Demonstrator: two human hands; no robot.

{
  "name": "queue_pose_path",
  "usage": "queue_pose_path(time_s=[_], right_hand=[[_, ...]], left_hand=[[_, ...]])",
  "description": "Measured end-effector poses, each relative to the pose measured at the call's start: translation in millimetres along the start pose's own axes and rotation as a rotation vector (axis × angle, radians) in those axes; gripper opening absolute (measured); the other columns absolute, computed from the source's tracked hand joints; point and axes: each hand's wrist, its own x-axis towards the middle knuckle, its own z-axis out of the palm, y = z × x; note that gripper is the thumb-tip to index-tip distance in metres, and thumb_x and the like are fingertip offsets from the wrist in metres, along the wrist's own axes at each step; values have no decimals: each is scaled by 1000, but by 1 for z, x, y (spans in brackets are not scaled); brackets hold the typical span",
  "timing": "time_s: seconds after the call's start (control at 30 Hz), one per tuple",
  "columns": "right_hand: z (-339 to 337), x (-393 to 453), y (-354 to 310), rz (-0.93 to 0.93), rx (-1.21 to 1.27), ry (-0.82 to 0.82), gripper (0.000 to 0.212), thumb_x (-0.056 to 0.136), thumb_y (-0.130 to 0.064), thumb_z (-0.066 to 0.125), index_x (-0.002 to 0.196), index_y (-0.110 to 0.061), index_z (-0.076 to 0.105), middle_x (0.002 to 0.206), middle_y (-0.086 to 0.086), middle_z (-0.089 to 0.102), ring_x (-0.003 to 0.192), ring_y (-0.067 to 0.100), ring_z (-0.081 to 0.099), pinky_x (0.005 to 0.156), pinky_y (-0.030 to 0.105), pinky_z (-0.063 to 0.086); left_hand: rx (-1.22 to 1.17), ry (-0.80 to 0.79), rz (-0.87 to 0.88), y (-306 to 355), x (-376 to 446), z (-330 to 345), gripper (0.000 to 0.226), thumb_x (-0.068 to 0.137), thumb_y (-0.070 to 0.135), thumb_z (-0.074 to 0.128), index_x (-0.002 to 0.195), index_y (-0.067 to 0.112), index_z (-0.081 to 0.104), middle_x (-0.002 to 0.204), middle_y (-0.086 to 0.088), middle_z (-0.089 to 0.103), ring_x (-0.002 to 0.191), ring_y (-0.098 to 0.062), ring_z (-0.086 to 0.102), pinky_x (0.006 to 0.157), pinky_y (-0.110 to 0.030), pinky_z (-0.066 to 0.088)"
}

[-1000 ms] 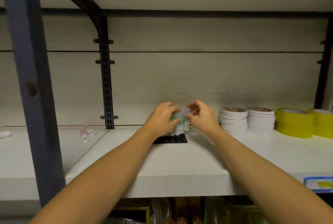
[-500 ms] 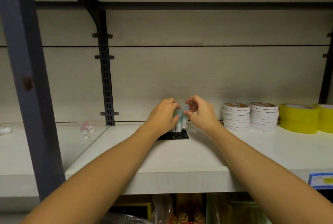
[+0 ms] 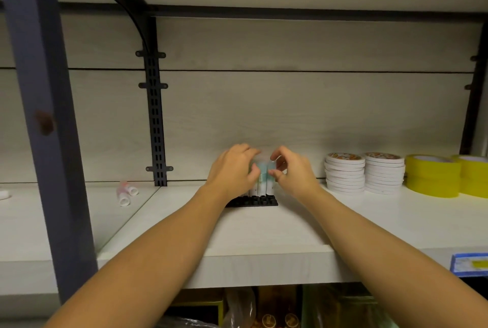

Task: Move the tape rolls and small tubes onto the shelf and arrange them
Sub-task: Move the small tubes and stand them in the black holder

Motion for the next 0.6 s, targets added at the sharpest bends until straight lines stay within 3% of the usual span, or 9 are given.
queue_pose_path(time_s=[0.2, 0.6], right_hand=[[2, -1, -2, -33, -72, -37, 23, 84, -11, 76, 102, -13, 62, 88, 4, 64, 81, 21, 60, 77, 30, 49], [0, -1, -5, -100, -164, -65, 22, 86, -15, 74, 104, -13, 62, 92, 0, 66, 82, 18, 61, 77, 35, 54]], left_hand=[[-11, 15, -171, -16, -5, -8, 44, 95, 21, 49, 138, 17, 57, 134, -1, 60, 122, -20, 53, 95, -33, 45], [-46, 22, -114, -12, -5, 1, 40, 94, 21, 48, 132, 18, 61, 129, 1, 61, 117, -17, 54, 93, -34, 48]])
